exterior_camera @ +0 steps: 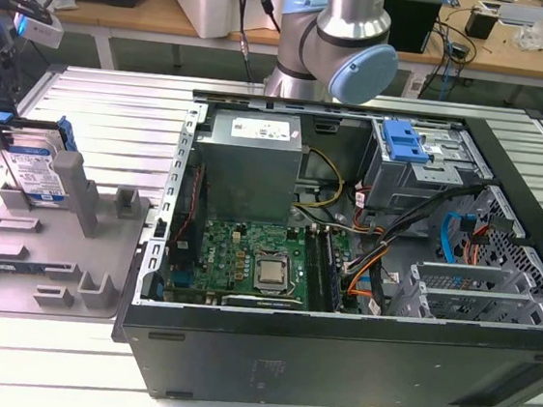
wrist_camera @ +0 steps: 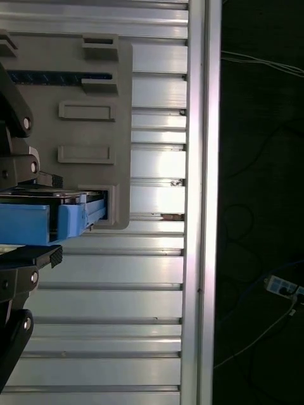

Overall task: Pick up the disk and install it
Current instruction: 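Pick up the disk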

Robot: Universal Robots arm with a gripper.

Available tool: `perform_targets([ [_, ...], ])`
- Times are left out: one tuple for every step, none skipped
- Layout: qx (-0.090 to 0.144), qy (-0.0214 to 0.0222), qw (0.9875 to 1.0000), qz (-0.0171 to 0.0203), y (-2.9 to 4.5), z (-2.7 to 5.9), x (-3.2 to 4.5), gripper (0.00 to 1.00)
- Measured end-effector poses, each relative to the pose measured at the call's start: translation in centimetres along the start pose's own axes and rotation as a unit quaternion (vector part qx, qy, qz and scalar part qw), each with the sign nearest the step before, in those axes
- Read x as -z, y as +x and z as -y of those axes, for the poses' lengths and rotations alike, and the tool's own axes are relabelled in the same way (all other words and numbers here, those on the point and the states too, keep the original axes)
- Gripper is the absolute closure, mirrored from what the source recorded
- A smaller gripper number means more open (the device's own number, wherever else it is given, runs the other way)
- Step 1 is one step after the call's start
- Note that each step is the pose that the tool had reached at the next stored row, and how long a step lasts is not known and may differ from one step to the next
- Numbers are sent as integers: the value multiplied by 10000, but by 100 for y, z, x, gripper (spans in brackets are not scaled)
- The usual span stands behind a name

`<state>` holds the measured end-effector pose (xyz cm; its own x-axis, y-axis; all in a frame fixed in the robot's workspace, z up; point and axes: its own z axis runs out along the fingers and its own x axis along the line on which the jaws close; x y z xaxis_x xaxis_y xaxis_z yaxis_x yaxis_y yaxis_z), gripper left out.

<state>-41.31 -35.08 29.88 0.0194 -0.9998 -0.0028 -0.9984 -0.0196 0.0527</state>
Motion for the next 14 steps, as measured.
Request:
perform_targets([
  [0, 1, 10000, 0, 0, -1, -2, 52],
  [0, 1, 10000, 0, 0, -1, -4, 52],
  [0, 2, 10000, 0, 0, -2, -7, 52],
  [0, 3, 10000, 0, 0, -2, -9, 52],
  [0, 3, 10000, 0, 0, -2, -11, 52],
  [0, 4, 10000, 0, 0, -3, -14, 52],
  [0, 4, 10000, -1, 0, -3, -15, 52],
  [0, 5, 10000, 0, 0, -3, -16, 52],
  [0, 5, 10000, 0, 0, -3, -17, 52],
  [0, 5, 10000, 0, 0, -3, -17, 52],
  [0, 5, 10000, 0, 0, -3, -17, 52],
  [0, 5, 10000, 0, 0, -3, -17, 52],
  [0, 5, 10000, 0, 0, -3, -17, 52],
  [0, 5, 10000, 0, 0, -3, -18, 52],
])
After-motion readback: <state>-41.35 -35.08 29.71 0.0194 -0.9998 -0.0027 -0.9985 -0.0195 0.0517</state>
